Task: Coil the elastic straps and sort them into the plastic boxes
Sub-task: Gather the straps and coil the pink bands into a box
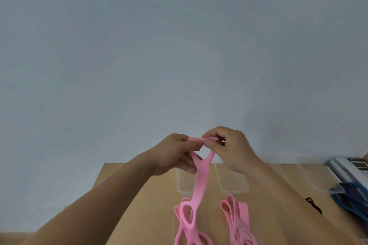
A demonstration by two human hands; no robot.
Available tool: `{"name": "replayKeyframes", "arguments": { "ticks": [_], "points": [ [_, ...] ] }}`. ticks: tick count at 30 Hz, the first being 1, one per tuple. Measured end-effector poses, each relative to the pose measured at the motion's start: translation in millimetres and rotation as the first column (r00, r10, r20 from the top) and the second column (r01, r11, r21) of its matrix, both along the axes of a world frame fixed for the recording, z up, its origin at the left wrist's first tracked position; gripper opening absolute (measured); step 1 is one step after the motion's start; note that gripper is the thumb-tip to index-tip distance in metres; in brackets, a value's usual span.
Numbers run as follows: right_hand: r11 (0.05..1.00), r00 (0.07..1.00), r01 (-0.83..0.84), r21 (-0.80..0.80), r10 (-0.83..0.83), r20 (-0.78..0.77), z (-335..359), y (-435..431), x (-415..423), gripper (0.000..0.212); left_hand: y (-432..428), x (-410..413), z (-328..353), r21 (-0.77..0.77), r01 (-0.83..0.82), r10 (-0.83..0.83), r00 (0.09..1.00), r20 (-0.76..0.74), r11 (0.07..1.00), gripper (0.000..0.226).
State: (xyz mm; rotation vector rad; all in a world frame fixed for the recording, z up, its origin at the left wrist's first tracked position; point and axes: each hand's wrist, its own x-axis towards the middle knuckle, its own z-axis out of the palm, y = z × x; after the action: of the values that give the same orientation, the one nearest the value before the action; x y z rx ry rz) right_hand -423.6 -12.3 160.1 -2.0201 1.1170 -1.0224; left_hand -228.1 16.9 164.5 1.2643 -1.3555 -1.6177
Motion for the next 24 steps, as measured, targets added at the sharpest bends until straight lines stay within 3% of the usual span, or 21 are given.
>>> {"name": "replayKeyframes", "arguments": {
  "ticks": [7,12,14,19,24],
  "points": [
    [0.954,0.996,-0.022,-0.299,-0.004,-0.087,-2,3,-2,0.015,1,-3,9,0.038,-0.055,0.06,0.985,-0.161,0.998,0.018],
    [0.904,0.991,-0.031,-0.425,-0.029,-0.132,-8,4,-5,0.013,2,-7,9,0.028,-0.093,0.096,0.984,-0.147,0.995,0.015],
    [0.939,0.998,-0.017,-0.345,-0.006,-0.066,-10,5,-7,0.013,2,-7,8,-0.006,-0.123,0.121,0.982,-0.146,0.992,0.012],
    [0.998,0.986,-0.064,0.025,0.059,0.156,-11,8,-11,0.008,3,-11,6,-0.156,-0.187,0.172,0.979,-0.107,0.97,0.021],
    [0.99,0.978,-0.056,0.127,0.03,0.205,-10,8,-9,0.008,3,-16,2,-0.357,-0.22,0.231,0.973,-0.01,0.908,0.012]
  ]
}}
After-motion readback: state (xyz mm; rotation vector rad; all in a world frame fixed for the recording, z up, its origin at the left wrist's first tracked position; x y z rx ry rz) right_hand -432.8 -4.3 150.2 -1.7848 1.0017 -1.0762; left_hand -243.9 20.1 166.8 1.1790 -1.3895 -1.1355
